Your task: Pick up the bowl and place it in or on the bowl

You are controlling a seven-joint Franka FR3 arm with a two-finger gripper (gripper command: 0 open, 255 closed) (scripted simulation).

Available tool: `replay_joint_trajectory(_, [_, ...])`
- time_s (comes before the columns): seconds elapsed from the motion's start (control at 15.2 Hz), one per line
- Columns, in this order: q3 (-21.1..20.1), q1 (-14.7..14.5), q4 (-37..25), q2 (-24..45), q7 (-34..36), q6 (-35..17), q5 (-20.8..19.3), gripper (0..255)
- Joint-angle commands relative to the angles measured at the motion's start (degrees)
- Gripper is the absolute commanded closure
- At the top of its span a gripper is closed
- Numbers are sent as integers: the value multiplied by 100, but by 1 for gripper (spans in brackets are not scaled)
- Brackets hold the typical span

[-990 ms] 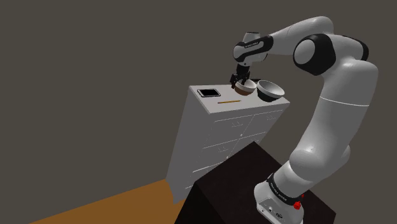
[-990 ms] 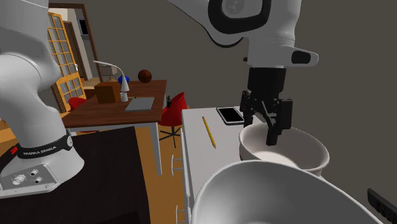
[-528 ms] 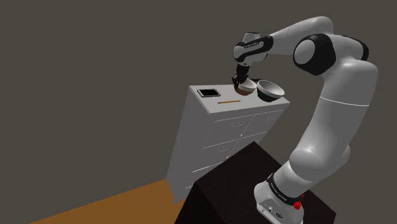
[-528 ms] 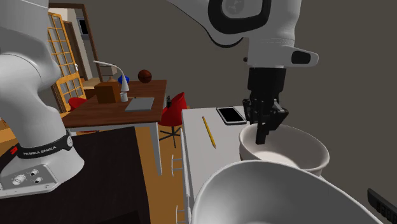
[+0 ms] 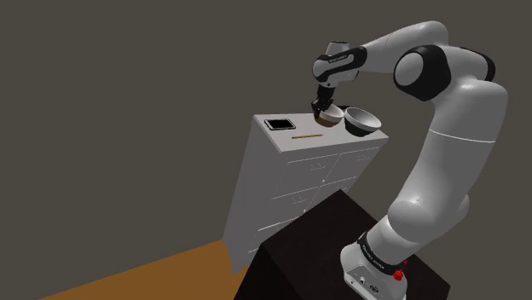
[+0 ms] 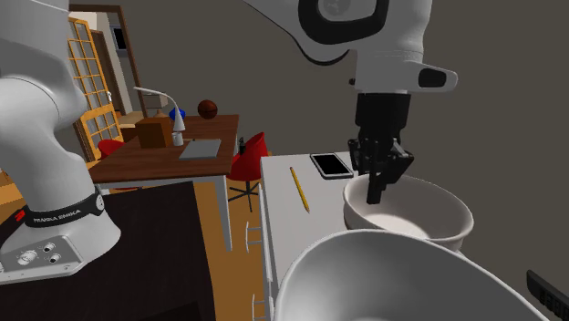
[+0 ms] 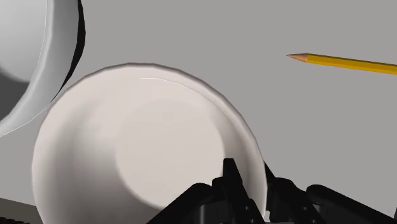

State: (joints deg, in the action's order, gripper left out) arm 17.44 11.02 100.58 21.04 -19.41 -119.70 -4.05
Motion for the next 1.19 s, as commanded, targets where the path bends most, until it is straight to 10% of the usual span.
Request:
replay_joint_trajectory(0.0, [9,-3,-71,-61,-10,123,-13,255])
replay_joint_trajectory(1.12, [45,-28,-917,-407,-112,1297,-72,255])
